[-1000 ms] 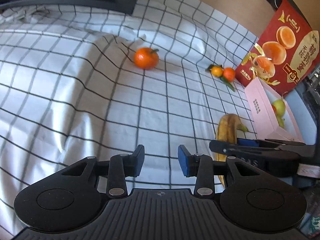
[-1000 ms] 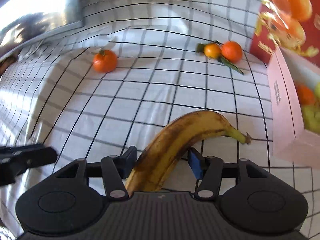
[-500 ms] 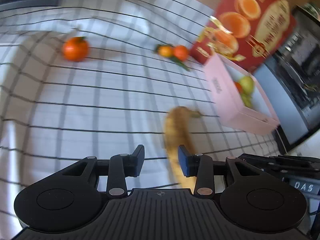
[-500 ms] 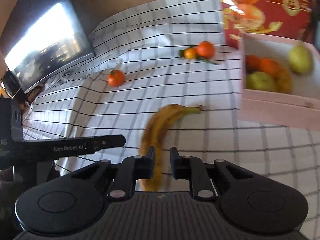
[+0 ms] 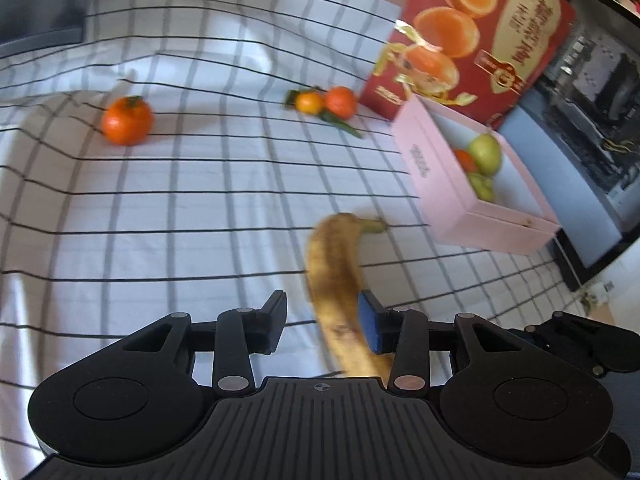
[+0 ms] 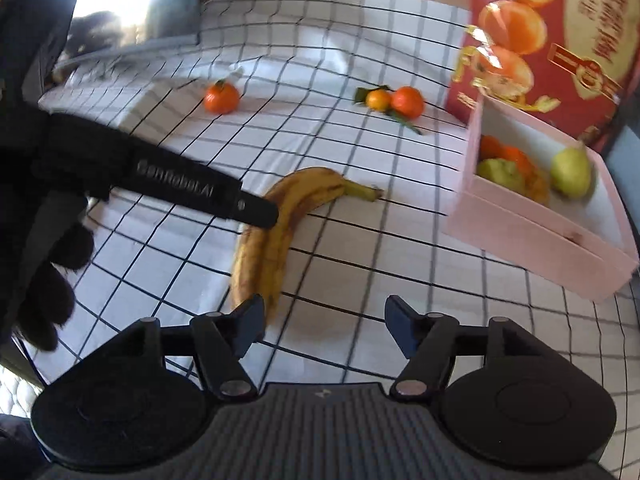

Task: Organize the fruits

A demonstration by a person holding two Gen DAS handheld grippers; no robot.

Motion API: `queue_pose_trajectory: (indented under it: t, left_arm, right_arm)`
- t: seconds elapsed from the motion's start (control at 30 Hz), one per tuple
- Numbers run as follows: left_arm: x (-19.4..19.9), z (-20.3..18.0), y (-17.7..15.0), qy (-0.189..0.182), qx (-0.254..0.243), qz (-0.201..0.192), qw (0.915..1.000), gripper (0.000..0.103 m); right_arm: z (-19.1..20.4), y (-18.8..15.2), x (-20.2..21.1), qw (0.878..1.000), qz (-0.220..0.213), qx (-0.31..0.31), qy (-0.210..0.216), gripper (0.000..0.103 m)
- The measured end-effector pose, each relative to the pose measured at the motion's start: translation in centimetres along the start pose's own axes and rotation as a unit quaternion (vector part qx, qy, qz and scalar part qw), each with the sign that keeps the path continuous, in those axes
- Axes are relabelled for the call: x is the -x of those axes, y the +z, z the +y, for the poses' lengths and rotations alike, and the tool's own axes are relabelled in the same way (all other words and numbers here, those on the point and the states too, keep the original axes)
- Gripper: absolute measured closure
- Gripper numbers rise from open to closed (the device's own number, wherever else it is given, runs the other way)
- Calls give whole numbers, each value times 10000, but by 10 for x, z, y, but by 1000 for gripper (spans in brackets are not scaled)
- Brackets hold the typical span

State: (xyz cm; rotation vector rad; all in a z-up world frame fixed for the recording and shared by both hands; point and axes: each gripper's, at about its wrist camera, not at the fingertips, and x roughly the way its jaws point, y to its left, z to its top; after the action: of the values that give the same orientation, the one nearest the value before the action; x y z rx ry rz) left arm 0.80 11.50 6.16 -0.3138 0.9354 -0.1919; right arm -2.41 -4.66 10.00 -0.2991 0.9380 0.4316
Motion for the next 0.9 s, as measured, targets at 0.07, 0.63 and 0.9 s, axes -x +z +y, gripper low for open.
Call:
queue_pose_trajectory:
  t: [0.07, 0.63, 0.9]
  left_arm:
    - [5, 8, 0, 168, 43, -50, 9998, 59]
    - [23, 43, -12, 595, 511, -86, 9969, 59]
    - [6, 28, -6, 361, 346, 73, 9987, 59]
  right_arm:
    - [8, 3, -3, 9999, -100, 55, 128, 36]
    - [31, 46, -64, 9997, 79, 220, 121, 60]
    - [-14, 32, -32, 9975, 26, -524, 466, 67]
